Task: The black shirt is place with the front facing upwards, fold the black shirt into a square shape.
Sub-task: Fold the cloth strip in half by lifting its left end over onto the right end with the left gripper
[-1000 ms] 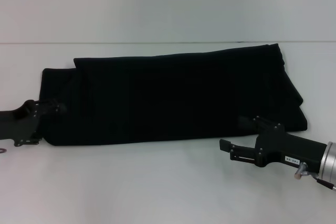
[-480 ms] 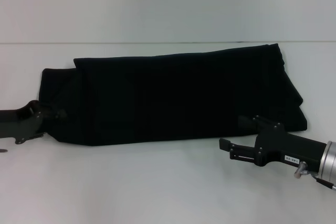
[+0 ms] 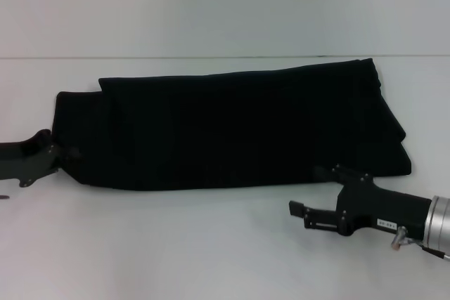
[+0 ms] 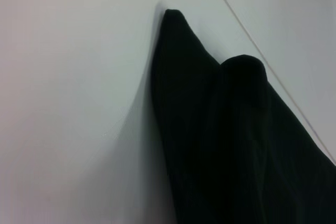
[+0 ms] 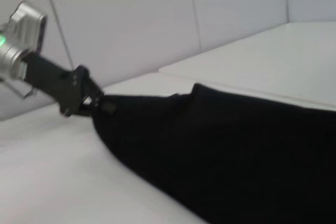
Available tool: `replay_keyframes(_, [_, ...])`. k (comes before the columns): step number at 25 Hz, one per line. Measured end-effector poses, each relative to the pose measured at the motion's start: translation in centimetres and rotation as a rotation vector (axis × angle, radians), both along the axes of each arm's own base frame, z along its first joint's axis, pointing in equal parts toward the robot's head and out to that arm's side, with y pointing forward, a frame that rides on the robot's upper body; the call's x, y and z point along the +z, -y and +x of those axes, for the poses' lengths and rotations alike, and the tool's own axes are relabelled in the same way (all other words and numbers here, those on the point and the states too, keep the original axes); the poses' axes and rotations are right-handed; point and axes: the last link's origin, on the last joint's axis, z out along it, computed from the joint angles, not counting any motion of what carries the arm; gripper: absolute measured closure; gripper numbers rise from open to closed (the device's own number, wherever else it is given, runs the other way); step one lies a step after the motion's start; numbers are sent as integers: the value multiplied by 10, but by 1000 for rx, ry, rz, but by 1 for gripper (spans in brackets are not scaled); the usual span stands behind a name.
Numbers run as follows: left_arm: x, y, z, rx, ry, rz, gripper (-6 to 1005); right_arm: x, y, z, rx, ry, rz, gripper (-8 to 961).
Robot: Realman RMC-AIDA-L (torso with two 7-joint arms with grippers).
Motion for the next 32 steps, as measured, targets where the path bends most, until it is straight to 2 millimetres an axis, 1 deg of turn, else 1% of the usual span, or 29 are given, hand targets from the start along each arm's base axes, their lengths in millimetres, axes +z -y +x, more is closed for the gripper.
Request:
replay_keyframes(3, [0, -2, 2, -11, 2, 9, 944, -4, 3, -1, 62, 39, -22, 8])
replay_keyframes(6, [0, -3, 3, -18, 4, 14, 944, -6, 5, -2, 100, 62, -29, 8])
replay_keyframes(13, [0, -3, 3, -24, 5, 23, 944, -7, 3, -4, 116, 74, -22, 8])
replay_keyframes(16, [5, -5, 0, -26, -15, 40, 944, -6, 2, -4, 110, 70, -15, 8])
replay_keyframes(18, [11, -7, -2, -23, -32, 59, 944, -6, 2, -3, 105, 67, -14, 8])
replay_keyframes(19, [20, -8, -6, -17, -45, 86, 945, -5, 2, -3, 102, 65, -13, 8])
replay_keyframes(24, [44, -10, -16, 8, -72, 156, 945, -3, 1, -2, 86, 56, 2, 8])
replay_keyframes(25, [56, -9, -24, 31, -83, 193, 945, -1, 1, -1, 76, 48, 12, 9])
replay_keyframes(26, [56, -9, -24, 31, -83, 193, 945, -1, 1, -1, 76, 48, 12, 9])
replay_keyframes(30, [77, -3, -38, 76, -95, 271, 945, 2, 2, 3, 55, 33, 30, 9])
replay_keyframes(32, [83, -1, -42, 91, -87, 298, 945, 3, 2, 4, 47, 30, 35, 9])
